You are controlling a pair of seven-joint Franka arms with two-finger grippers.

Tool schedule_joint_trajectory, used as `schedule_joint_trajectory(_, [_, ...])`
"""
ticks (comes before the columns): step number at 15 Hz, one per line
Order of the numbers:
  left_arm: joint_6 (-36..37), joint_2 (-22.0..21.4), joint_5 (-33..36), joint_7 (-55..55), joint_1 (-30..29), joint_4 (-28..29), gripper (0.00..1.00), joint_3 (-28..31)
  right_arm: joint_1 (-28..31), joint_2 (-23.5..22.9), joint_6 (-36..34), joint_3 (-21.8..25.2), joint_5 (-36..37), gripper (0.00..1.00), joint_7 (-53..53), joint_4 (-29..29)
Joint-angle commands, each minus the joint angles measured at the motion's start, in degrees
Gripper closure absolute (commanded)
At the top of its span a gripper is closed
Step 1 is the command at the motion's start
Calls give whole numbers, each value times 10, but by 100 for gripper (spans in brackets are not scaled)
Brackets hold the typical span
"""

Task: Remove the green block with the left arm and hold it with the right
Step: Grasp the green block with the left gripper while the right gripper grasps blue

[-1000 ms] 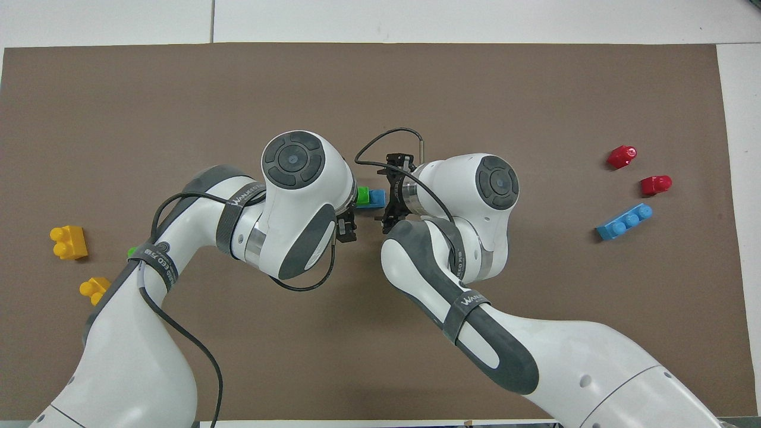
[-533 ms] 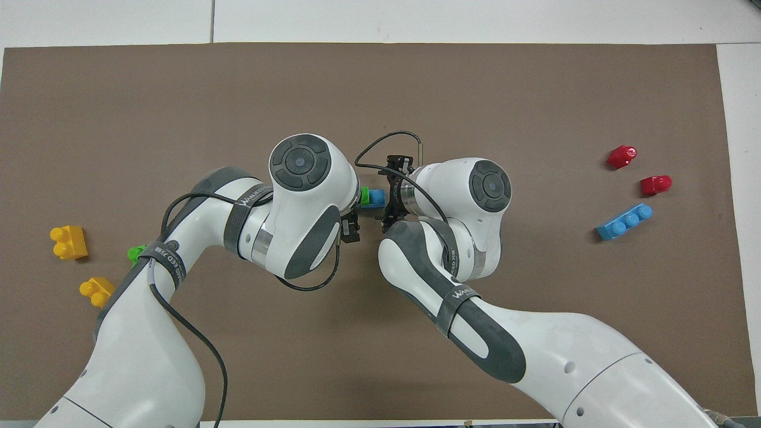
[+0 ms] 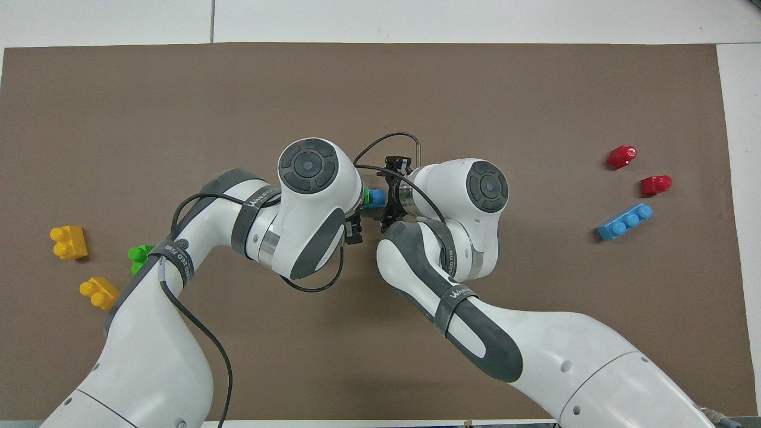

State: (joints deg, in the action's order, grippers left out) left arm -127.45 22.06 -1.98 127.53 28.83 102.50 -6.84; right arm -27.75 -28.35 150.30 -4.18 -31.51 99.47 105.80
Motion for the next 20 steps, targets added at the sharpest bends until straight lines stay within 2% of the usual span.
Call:
schedule_joint_trajectory(1, [-16,2,15,15,10,9,0,9,-8,-7,19,1,-10,8,-14,-5])
schedule_joint_trajectory(2, [-16,2,15,15,10,9,0,9,-8,-7,19,1,-10,9,-14,-5])
schedule_joint_trajectory(4, [-16,2,15,15,9,9,0,9,-9,-7,20,1,-8,24,-15,-4])
schedule_joint_trajectory(9, [-16,2,15,14,8,9,0,10,-5,-7,31,1,-10,82,-20,-2])
schedule_joint_trajectory(10, [-16,2,15,14,8,9,0,10,-5,-7,31,1,-12,99,-21,-2])
schedule_joint_trajectory(14, [-18,2,15,15,8,9,0,10,-5,-7,34,1,-13,100,-21,-2])
schedule_joint_trajectory(15, [-23,2,15,15,8,9,9,10,-5,-10,35,1,-13,100,-20,-1])
schedule_joint_trajectory(16, [-24,2,15,15,8,9,22,10,-5,-14,36,1,-13,100,-19,-1])
schedule_joint_trajectory(17, [-24,2,15,15,8,9,39,10,-6,-14,46,1,-13,100,-18,-1])
schedule_joint_trajectory(19, [-24,2,19,12,9,9,94,10,-7,-15,50,1,-13,100,-20,2])
schedule_joint_trajectory(20, [-24,2,22,11,8,8,100,9,-7,-15,50,1,-13,100,-20,2])
